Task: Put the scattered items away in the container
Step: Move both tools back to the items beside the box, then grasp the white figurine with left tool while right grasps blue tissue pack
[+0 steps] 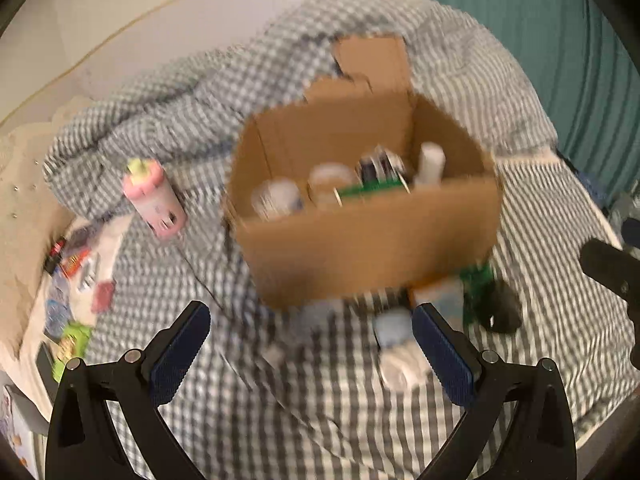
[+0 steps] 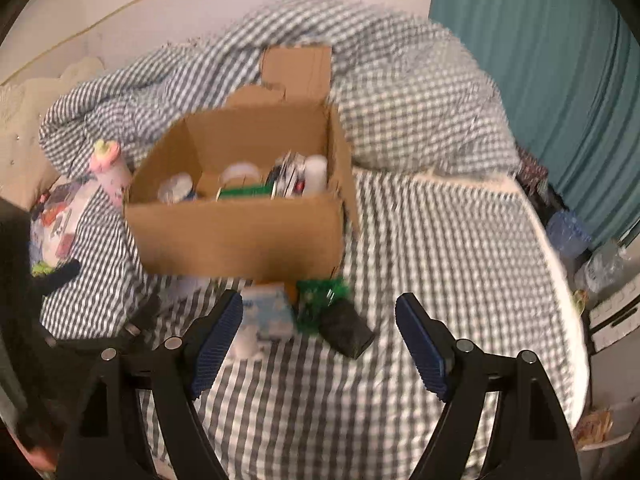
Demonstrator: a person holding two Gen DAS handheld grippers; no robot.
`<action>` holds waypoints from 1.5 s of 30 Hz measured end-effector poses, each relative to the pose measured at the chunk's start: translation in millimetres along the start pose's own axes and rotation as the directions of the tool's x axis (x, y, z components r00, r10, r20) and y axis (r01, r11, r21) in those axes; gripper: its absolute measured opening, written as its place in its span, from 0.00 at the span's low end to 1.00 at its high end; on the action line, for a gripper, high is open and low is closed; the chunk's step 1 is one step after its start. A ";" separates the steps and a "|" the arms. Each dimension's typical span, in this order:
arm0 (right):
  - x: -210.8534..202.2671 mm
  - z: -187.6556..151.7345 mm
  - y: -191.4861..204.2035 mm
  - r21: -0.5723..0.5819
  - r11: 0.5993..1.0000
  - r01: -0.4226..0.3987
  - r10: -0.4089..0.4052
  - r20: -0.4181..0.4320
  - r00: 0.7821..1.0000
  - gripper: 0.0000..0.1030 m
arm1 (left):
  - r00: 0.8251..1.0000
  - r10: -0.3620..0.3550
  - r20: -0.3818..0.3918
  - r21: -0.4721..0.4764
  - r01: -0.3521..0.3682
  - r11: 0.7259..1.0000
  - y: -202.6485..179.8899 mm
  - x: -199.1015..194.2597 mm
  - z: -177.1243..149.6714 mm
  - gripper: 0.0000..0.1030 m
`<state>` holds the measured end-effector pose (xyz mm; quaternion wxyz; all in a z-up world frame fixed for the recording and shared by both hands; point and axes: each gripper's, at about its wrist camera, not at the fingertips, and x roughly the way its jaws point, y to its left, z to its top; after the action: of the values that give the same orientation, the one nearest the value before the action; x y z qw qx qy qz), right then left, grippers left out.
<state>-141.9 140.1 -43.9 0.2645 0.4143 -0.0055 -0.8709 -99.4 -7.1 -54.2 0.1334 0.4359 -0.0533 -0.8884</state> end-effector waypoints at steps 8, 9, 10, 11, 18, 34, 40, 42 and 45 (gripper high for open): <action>52.9 -23.3 10.5 0.050 0.998 -0.029 0.034 -0.094 0.995 0.76 | 0.997 -0.007 -0.071 0.061 0.012 0.998 -41.2 41.8 -52.5 1.00; 60.0 -24.6 11.7 0.054 0.998 -0.028 0.033 -0.107 0.994 0.76 | 0.997 -0.021 -0.077 0.055 0.025 0.998 -42.8 45.5 -55.5 1.00; 67.0 -25.7 12.9 0.057 0.998 -0.031 0.037 -0.118 0.992 0.76 | 0.997 -0.030 -0.078 0.051 0.034 0.998 -43.2 48.5 -57.3 1.00; 72.5 -26.5 13.3 0.058 0.998 -0.034 0.041 -0.128 0.991 0.76 | 0.996 -0.033 -0.078 0.045 0.037 0.998 -42.6 51.8 -59.3 1.00; 117.7 -25.8 22.3 0.053 0.998 -0.043 0.053 -0.189 0.980 0.76 | 0.989 -0.127 -0.074 -0.050 0.124 0.991 -29.2 77.8 -64.1 1.00; 185.4 -26.5 24.8 0.096 0.986 -0.135 0.156 -0.273 0.949 0.55 | 0.961 -0.261 -0.089 -0.005 0.261 0.965 -52.7 118.8 -68.6 0.98; 182.2 -29.2 26.6 0.118 0.973 -0.199 0.224 -0.277 0.934 0.34 | 0.920 -0.377 -0.108 -0.048 0.374 0.926 -49.0 119.0 -69.4 0.56; 178.2 -30.9 26.0 0.120 0.972 -0.204 0.230 -0.274 0.934 0.29 | 0.926 -0.363 -0.104 -0.028 0.362 0.932 -49.6 115.8 -69.1 0.56; 166.5 -32.5 23.3 0.121 0.971 -0.205 0.230 -0.255 0.939 0.24 | 0.933 -0.344 -0.104 -0.018 0.344 0.939 -48.4 111.6 -69.6 0.56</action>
<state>-193.7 49.5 -179.6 0.3380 0.5368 -0.0560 -0.7710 -118.9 9.2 -192.1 -0.0216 0.4848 0.0307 -0.8738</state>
